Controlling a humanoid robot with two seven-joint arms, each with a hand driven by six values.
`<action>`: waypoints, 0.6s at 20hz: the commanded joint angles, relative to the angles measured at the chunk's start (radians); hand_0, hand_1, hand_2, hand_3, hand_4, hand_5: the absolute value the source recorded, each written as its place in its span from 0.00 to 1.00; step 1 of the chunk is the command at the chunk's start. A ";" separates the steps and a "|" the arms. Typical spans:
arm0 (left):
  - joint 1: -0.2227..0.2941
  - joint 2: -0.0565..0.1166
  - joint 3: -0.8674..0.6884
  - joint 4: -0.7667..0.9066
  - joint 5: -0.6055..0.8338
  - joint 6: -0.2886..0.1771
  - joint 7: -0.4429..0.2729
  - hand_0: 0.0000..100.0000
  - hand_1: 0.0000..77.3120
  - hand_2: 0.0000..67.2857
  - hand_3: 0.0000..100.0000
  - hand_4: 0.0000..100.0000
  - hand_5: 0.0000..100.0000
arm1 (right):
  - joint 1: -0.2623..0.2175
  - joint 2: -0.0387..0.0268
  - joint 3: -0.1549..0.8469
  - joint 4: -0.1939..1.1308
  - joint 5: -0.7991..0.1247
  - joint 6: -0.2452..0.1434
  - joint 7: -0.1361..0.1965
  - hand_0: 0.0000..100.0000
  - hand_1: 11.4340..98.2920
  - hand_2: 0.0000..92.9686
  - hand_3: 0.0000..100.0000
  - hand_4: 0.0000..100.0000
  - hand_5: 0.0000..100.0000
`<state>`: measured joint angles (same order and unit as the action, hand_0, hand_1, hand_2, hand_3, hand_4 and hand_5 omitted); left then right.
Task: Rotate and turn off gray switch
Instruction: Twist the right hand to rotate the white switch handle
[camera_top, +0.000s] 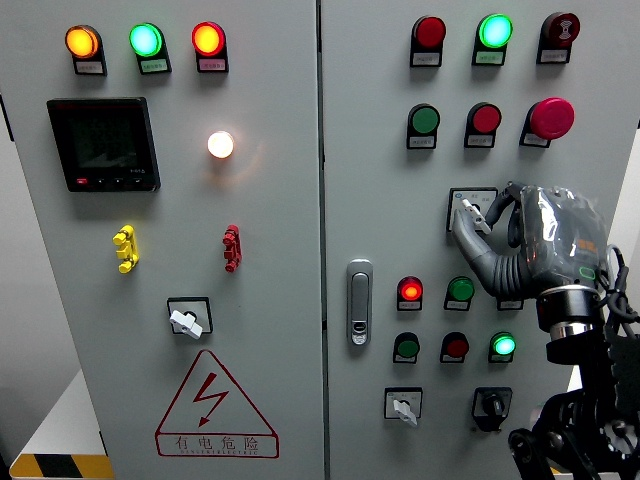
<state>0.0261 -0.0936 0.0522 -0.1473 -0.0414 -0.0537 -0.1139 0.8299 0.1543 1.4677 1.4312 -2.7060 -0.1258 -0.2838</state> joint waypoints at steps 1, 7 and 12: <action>0.000 0.000 0.000 0.000 0.000 0.000 0.000 0.00 0.00 0.15 0.22 0.12 0.12 | 0.000 -0.0009 -0.004 0.000 0.000 -0.002 -0.001 0.47 0.24 0.78 1.00 0.83 0.96; 0.000 0.000 0.000 0.000 0.000 0.000 -0.001 0.00 0.00 0.15 0.21 0.12 0.12 | 0.002 -0.0009 -0.004 0.000 0.000 -0.002 -0.001 0.47 0.24 0.82 1.00 0.83 0.96; 0.000 0.000 0.000 0.000 0.000 0.000 0.000 0.00 0.00 0.15 0.22 0.12 0.12 | 0.000 -0.0009 -0.004 0.000 0.000 -0.002 0.000 0.47 0.24 0.82 1.00 0.83 0.95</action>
<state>0.0260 -0.0936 0.0522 -0.1473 -0.0414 -0.0537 -0.1147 0.8309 0.1534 1.4634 1.4311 -2.7059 -0.1274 -0.2853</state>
